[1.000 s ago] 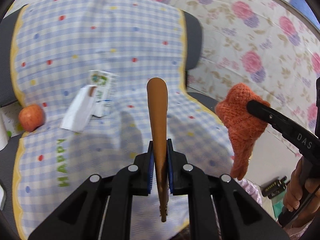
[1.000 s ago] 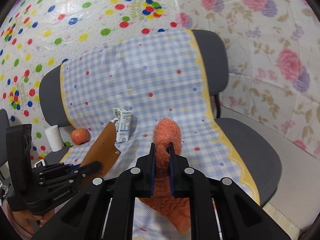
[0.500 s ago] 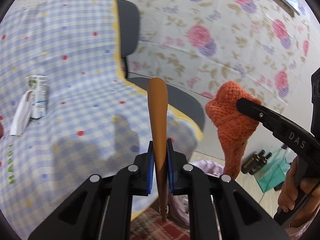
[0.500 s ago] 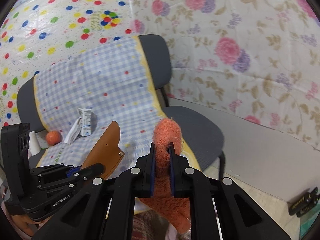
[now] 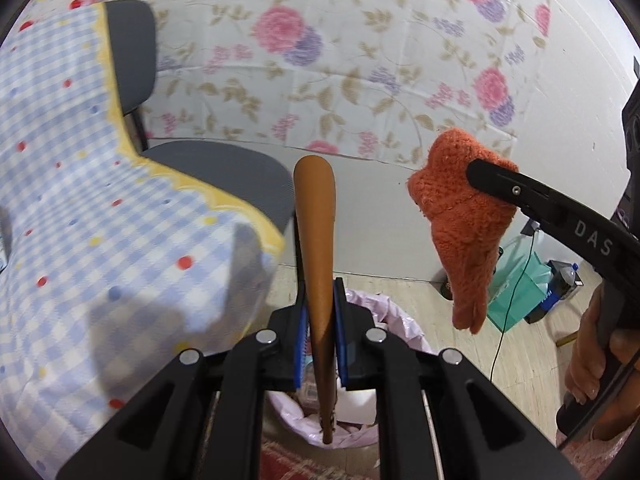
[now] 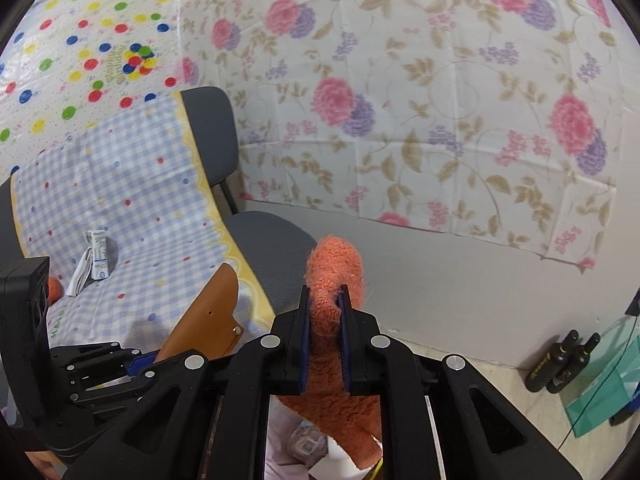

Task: Collect trash
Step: 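Carry the brown piece and orange glove over the wastebasket and open both tools, then move both open tools back over the chair toward the milk carton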

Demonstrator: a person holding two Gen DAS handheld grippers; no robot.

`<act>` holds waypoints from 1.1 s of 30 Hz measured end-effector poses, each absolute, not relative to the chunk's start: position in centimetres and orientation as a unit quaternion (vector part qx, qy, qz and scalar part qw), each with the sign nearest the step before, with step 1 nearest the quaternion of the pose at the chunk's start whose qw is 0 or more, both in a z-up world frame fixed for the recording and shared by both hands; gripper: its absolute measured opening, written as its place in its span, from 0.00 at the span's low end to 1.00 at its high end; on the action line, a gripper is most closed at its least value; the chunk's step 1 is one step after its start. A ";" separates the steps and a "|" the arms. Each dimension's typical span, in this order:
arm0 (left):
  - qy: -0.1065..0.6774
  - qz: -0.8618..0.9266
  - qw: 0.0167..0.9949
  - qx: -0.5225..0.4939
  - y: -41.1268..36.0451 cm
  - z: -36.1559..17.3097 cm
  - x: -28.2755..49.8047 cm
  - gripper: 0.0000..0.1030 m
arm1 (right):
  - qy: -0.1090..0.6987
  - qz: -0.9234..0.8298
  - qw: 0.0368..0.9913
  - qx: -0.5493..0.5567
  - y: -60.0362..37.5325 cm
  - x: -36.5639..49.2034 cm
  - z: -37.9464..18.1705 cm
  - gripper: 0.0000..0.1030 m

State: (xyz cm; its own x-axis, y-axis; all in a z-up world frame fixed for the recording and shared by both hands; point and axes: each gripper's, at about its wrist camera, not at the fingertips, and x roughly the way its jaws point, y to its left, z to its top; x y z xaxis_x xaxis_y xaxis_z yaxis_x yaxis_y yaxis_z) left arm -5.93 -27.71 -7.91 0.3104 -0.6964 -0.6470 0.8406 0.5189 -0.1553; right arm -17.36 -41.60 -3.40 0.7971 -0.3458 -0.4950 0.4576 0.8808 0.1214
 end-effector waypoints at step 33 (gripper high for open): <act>0.341 -0.382 0.856 0.068 -22.6 -6.3 -0.7 0.38 | 0.257 -0.197 0.939 0.115 -41.4 -15.4 -3.4 0.47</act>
